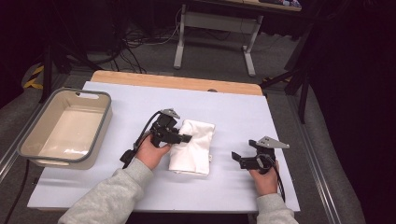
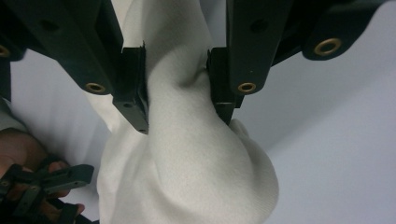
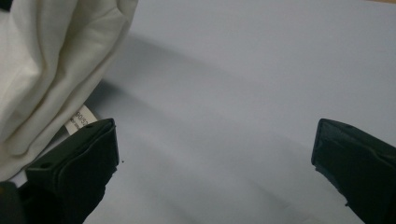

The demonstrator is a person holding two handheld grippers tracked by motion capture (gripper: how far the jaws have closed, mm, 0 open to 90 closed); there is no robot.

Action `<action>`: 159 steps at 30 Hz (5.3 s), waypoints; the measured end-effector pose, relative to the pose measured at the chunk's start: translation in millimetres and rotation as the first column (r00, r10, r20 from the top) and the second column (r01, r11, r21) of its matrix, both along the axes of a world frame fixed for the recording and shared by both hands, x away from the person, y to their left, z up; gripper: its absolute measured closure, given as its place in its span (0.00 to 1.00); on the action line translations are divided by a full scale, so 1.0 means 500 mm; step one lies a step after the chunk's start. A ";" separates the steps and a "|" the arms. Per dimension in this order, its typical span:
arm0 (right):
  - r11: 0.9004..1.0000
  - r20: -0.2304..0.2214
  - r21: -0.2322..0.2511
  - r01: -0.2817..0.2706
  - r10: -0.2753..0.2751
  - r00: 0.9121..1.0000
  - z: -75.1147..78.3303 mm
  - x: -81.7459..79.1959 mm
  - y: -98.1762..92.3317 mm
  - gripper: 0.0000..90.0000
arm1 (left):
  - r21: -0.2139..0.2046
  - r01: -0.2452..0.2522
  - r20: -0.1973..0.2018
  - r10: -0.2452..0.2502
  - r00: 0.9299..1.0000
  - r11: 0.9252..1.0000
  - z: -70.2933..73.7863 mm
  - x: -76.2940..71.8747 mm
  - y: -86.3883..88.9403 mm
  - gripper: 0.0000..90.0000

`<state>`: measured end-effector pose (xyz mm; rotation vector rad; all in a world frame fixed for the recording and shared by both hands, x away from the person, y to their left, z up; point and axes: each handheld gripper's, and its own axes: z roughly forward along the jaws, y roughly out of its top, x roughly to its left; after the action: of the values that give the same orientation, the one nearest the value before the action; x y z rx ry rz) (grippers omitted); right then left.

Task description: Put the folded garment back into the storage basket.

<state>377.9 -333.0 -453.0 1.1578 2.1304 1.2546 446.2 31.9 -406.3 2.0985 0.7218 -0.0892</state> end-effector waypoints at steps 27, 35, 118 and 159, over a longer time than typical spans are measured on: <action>1.000 0.005 -0.007 -0.013 0.013 1.000 0.000 -0.001 0.003 0.01 | 0.009 -0.035 0.125 0.033 0.992 0.999 0.121 -0.011 0.105 0.74; 1.000 0.010 -0.007 -0.017 0.017 1.000 0.001 -0.002 0.004 0.01 | 0.021 -0.073 0.154 0.069 0.986 0.997 0.148 -0.012 0.150 0.74; 0.998 0.001 -0.008 -0.055 0.055 0.998 0.000 -0.004 0.010 0.01 | 0.004 -0.405 0.210 0.396 0.894 0.914 0.245 -0.077 0.557 0.74; 0.997 -0.011 -0.032 -0.077 0.077 0.997 -0.002 -0.003 0.018 0.01 | 0.215 -0.388 0.032 0.391 0.920 0.896 0.107 0.000 0.668 0.73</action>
<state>376.4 -324.2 -454.1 1.0804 2.2134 1.2451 446.2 365.9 -352.9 2.1139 1.1928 0.2095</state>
